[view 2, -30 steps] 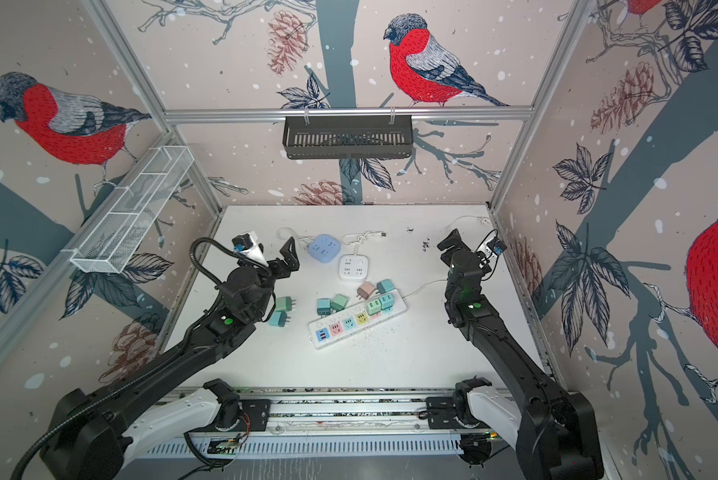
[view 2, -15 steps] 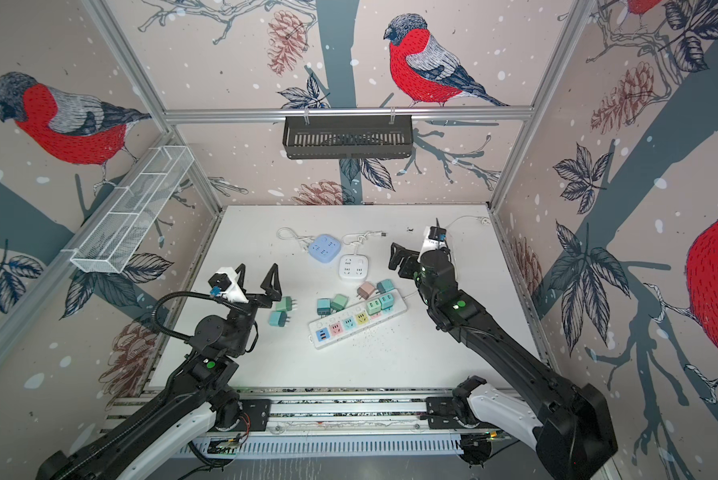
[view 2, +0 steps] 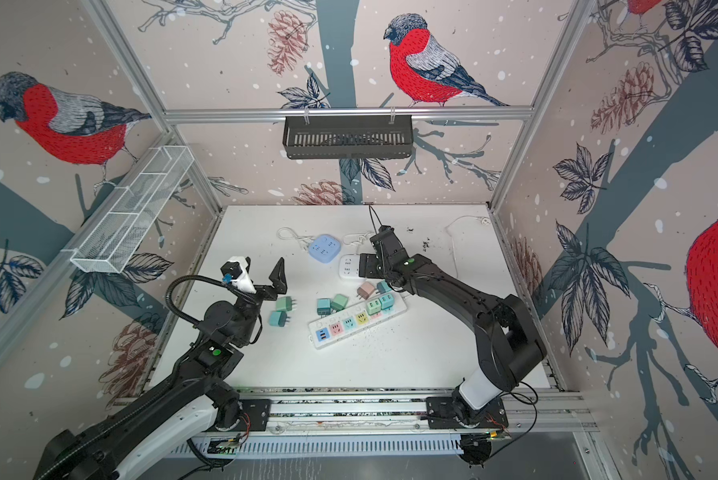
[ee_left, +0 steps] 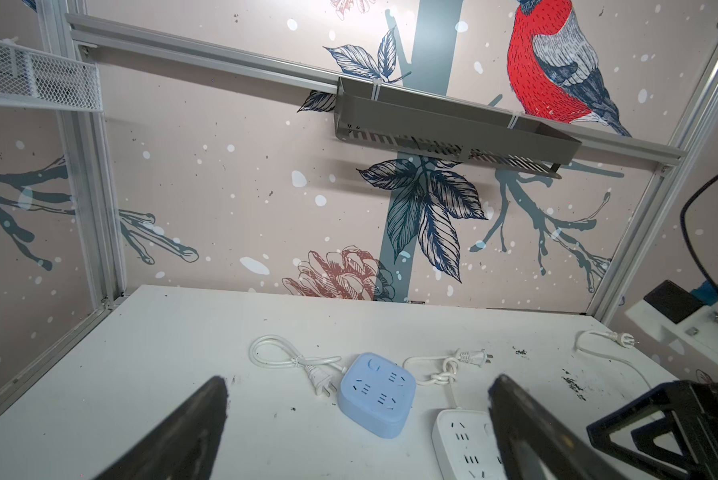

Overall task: Insert the plug
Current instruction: 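Reach the right gripper down to the pink adapter beside the white square hub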

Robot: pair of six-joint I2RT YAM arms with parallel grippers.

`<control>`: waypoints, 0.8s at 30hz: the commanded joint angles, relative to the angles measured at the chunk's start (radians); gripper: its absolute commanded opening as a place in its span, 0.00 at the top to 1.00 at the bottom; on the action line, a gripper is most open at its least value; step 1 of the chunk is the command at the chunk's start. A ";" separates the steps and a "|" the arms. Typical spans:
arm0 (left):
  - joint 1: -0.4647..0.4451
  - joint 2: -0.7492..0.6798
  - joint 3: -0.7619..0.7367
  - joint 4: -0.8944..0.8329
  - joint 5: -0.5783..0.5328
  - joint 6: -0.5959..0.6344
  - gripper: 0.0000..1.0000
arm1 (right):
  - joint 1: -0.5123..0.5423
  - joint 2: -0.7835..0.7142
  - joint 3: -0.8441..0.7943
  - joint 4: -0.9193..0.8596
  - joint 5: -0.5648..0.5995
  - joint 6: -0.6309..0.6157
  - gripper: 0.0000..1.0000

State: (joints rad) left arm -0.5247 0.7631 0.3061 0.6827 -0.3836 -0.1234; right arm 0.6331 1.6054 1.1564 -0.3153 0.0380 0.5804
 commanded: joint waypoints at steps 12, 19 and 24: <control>0.019 0.009 0.009 0.023 -0.018 -0.005 0.03 | -0.003 0.286 0.170 -0.264 -0.141 -0.097 0.15; 0.019 0.005 -0.002 0.035 -0.031 -0.012 0.02 | 0.002 0.321 0.201 -0.277 -0.186 -0.109 0.14; 0.021 0.002 -0.005 0.042 -0.054 -0.009 0.03 | 0.029 0.346 0.238 -0.306 -0.191 -0.117 0.14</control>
State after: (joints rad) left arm -0.5068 0.7689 0.3050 0.6834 -0.4038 -0.1272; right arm 0.6506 1.9396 1.3781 -0.5644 -0.1333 0.4728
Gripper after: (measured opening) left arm 0.976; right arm 0.859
